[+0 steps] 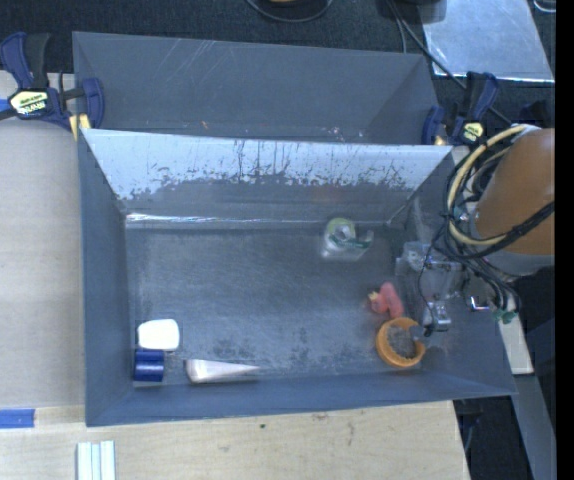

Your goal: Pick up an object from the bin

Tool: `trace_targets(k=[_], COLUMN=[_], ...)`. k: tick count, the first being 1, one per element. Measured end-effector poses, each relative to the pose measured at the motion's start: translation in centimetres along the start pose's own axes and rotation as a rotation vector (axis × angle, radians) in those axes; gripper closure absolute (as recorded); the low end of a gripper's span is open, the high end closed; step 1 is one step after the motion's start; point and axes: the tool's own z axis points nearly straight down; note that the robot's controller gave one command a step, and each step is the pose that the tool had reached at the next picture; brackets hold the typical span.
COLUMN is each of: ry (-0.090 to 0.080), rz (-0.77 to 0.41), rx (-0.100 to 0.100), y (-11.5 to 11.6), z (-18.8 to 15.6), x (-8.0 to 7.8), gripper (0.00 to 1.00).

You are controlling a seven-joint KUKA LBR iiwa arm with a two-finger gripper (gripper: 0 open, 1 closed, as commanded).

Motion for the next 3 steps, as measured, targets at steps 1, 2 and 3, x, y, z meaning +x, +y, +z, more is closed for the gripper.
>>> trace_targets(k=[1, 2, 3], ry=[0.008, -0.007, 0.005], rz=[-0.093, -0.189, -0.284], rx=[-0.002, 0.001, -0.002], y=[0.1, 0.0, 0.2], z=[4.1, 5.4, 8.1], x=[1.7, -2.1, -1.4], gripper=[0.00, 0.00, 1.00])
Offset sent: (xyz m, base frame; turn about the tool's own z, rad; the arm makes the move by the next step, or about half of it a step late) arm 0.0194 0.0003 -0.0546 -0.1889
